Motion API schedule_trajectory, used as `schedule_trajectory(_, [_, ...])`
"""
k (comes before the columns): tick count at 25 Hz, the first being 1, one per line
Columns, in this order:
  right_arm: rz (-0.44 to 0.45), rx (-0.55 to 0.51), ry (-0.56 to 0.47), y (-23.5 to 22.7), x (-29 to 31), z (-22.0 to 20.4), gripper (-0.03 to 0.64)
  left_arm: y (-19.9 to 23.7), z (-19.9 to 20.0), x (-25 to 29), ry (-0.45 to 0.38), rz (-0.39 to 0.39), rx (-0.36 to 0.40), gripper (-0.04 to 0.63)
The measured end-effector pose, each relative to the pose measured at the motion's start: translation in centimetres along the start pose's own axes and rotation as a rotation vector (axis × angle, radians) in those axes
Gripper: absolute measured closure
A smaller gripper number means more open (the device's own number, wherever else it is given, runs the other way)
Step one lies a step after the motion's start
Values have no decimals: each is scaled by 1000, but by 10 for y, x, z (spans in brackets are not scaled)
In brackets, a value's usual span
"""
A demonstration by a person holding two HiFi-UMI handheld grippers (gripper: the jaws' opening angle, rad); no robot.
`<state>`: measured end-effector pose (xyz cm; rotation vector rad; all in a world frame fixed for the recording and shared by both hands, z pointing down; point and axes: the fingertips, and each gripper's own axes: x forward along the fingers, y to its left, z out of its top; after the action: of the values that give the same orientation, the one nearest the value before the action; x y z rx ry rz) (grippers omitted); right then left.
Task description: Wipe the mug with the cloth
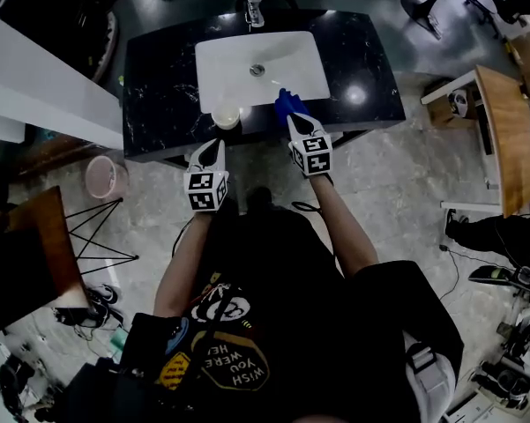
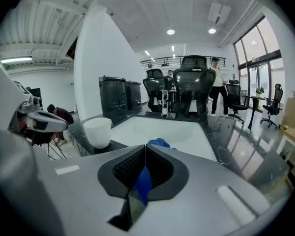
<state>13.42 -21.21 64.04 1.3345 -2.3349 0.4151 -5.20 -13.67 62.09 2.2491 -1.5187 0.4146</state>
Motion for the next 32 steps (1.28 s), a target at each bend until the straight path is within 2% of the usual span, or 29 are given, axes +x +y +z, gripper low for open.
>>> schedule_trajectory(2, [6, -2, 33, -8, 12, -1, 555, 8, 0, 6, 4, 14, 5, 594])
schedule_trajectory(4, [16, 0, 69, -14, 23, -5, 524, 15, 0, 11, 11, 22, 3, 594])
schedule_trajectory(10, [24, 39, 182, -19, 50, -26, 343, 25, 7, 16, -1, 16, -23, 594])
schedule_trajectory(12, [12, 36, 215, -14, 56, -36, 342, 29, 9, 18, -4, 10, -24, 594])
schedule_trajectory(15, [1, 40, 201, -1, 57, -40, 453, 38, 10, 23, 3, 7, -29, 594])
schedule_trajectory(19, [161, 60, 203, 41, 58, -37, 480, 48, 15, 30, 5, -3, -38, 594])
schedule_trajectory(23, [241, 189, 22, 58, 59, 25, 483, 53, 22, 36, 6, -10, -35, 594])
schedule_trajectory(25, [287, 215, -31, 68, 66, 55, 483, 54, 24, 38, 6, -18, -43, 594])
schedule_trajectory(27, [335, 158, -2, 83, 77, 60, 482, 54, 24, 41, 9, -26, -56, 594])
schedule_trajectory(29, [353, 109, 52, 93, 82, 47, 487, 50, 22, 43, 12, -32, -68, 594])
schedule_trajectory(32, [354, 165, 75, 98, 71, 23, 482, 45, 20, 45, 2, -27, -86, 594])
